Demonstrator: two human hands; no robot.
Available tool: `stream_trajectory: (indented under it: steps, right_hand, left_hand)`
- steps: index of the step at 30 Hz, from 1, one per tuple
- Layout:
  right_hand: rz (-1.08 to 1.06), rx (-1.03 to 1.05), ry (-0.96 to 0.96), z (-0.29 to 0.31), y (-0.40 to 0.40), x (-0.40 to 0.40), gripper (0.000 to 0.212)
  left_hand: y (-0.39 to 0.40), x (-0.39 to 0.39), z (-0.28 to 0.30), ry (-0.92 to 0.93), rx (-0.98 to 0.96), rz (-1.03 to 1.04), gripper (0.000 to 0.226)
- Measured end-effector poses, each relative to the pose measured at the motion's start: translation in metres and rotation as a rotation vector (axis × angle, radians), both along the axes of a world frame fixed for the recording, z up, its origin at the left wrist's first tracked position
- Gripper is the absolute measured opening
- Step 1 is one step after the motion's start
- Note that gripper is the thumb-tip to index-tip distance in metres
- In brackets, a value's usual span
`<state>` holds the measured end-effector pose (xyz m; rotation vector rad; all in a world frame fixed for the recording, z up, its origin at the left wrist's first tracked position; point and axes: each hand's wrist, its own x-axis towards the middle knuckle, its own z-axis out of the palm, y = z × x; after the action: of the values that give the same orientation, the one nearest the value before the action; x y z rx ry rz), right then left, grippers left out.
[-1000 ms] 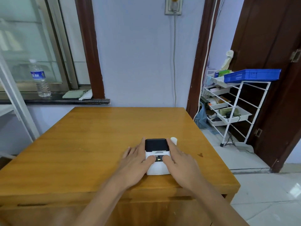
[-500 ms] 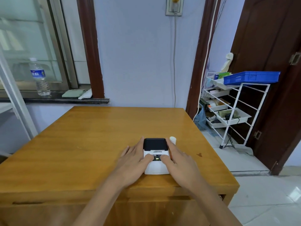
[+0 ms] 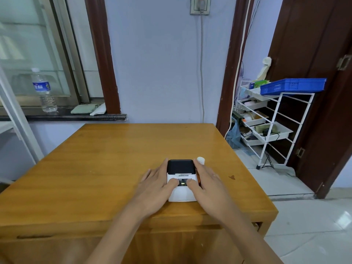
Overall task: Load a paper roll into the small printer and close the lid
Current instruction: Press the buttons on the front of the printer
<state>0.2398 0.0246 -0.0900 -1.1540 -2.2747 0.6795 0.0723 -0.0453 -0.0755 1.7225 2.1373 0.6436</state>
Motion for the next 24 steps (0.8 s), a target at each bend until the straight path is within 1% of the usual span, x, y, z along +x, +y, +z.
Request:
stream_trajectory:
  steps: [9,15,19,24]
  right_hand:
    - [0.002,-0.06,0.015,-0.003,0.003,0.0,0.066]
    - [0.012,-0.105,0.021,-0.002,0.005,-0.003,0.063]
    - [0.002,-0.082,0.0,0.0,-0.002,-0.003,0.063]
    - [0.017,-0.116,0.012,0.0,-0.001,0.0,0.066]
  left_hand:
    - [0.003,-0.004,-0.005,0.019,0.006,-0.014,0.071]
    - [0.007,-0.008,-0.011,0.022,0.008,-0.027,0.073]
    - [0.005,-0.005,-0.009,0.022,0.012,-0.015,0.072]
    - [0.004,-0.005,-0.008,0.016,0.02,0.0,0.072]
